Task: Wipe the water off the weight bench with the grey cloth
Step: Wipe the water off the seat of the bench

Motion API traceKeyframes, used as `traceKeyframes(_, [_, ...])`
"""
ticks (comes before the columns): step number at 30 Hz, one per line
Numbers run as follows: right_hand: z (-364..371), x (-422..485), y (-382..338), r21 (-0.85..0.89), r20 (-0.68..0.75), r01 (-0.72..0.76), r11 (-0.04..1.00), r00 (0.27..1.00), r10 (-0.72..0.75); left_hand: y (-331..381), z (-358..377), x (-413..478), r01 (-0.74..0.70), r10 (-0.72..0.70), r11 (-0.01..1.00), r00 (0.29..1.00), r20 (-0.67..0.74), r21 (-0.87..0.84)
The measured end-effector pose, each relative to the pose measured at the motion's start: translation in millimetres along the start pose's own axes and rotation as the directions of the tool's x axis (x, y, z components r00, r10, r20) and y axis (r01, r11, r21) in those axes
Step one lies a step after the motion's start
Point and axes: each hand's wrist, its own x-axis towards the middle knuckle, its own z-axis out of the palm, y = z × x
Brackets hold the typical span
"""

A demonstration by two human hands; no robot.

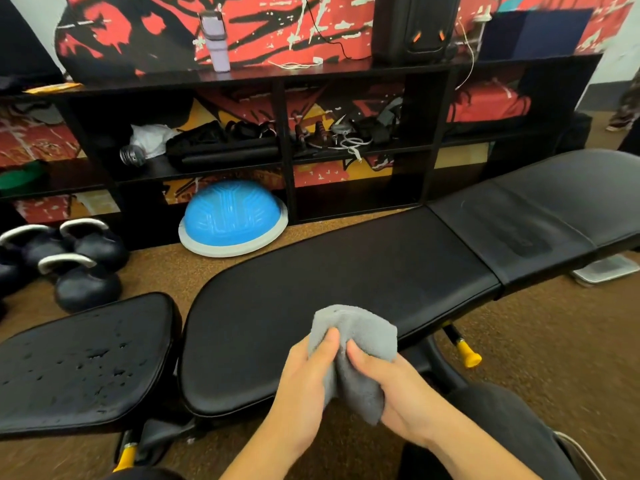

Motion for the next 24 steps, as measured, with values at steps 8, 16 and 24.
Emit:
traceKeyframes(8, [-26,22,-95,-0.374,-0.267,0.211,0.903,0.908,-0.323,-10,-32,21,-0.203,0.206,0.91,0.978,0.031,0.361])
traceKeyframes(16, [-139,139,-139,-0.884,-0.111,-0.361,-0.297,0.778,-0.619,-63,-85,56,-0.171,0.462,0.534,0.879,-0.116,0.828])
traceKeyframes(24, [-53,156,-45,-0.863,0.014,-0.096,-0.496,0.977,-0.213,-71,-82,62,-0.134,0.539,0.374,0.837,-0.097,0.918])
